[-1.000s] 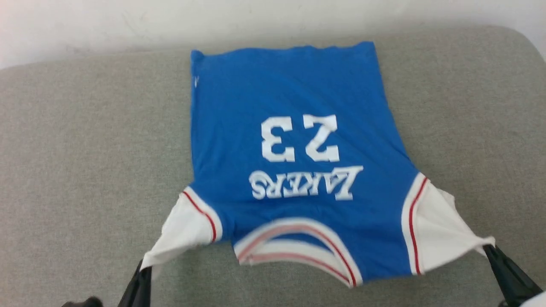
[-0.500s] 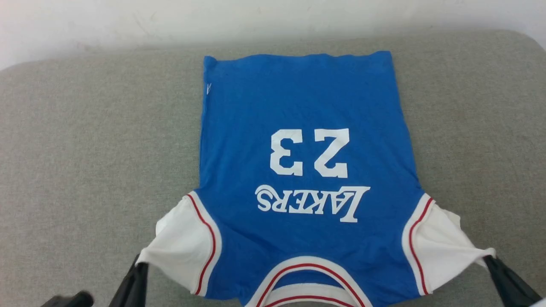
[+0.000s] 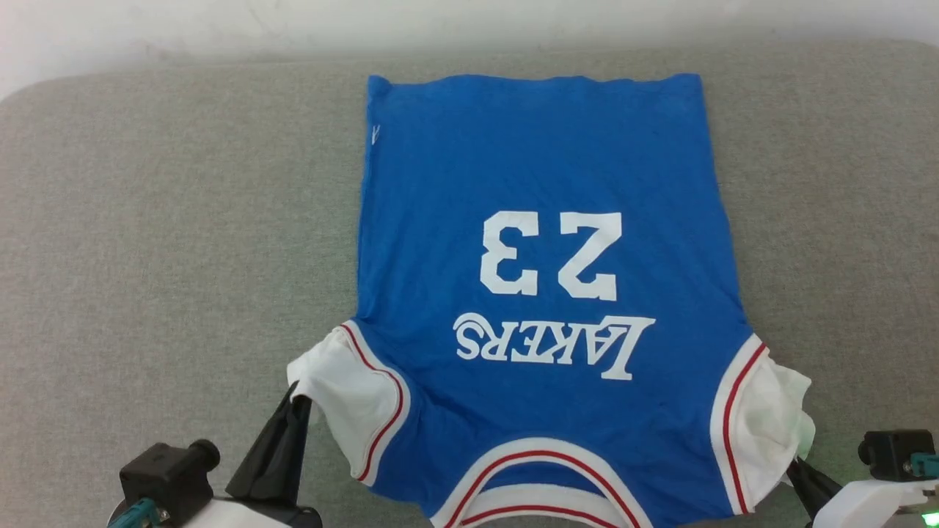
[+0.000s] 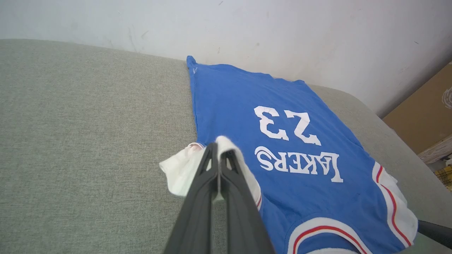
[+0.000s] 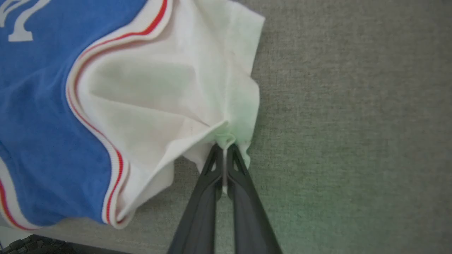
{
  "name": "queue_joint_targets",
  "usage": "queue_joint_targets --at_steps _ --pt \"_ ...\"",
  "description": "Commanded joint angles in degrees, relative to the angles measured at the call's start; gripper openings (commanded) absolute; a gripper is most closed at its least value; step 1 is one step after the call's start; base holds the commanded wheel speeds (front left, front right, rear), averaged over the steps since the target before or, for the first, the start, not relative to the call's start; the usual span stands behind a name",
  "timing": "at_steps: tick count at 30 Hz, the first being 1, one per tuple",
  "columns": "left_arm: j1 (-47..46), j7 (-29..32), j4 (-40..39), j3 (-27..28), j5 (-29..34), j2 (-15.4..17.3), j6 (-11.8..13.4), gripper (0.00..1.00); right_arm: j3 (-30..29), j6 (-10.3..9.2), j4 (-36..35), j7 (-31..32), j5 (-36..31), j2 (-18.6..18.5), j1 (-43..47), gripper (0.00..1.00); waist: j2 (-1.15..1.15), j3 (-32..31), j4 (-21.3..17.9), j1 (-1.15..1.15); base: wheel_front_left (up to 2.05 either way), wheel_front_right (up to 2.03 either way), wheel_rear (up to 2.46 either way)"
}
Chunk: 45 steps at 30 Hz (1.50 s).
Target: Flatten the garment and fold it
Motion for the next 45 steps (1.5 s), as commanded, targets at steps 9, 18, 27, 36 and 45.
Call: queue_joint_targets --at_steps 9,18,27,36,45 --pt "-0.3 -0.8 0.8 -0.4 0.8 -0.4 0.1 0.0 -2.9 -0.12 -4.4 1.1 4.4 -1.0 -1.4 1.0 0.0 -0.9 0.7 0.0 0.0 0.0 0.0" --pt "-1.7 -2.1 -0.7 -1.5 2.3 -0.9 0.1 0.0 -13.6 -0.12 -35.1 16.8 9.4 -3.2 -15.0 1.0 0.0 3.1 2.3 0.0 0.0 0.0 0.0" --pt "-7.8 -2.4 -2.7 -4.5 5.9 -2.1 -0.3 0.0 -10.8 -0.12 -24.6 27.8 0.5 -3.5 -48.6 1.0 0.0 12.5 5.2 0.0 0.0 0.0 0.0" --pt "-12.9 -2.8 -4.0 -8.5 9.5 -4.2 -0.7 0.0 -10.7 -0.12 -2.9 32.0 -11.0 -2.0 -66.7 1.0 0.0 20.8 10.0 0.0 0.0 0.0 0.0" --pt "-17.0 -3.0 -4.5 -11.7 12.1 -5.9 -1.5 0.0 -18.0 -0.12 6.2 35.5 -18.7 -2.1 -70.9 1.0 0.0 28.0 13.7 0.0 0.0 0.0 0.0"
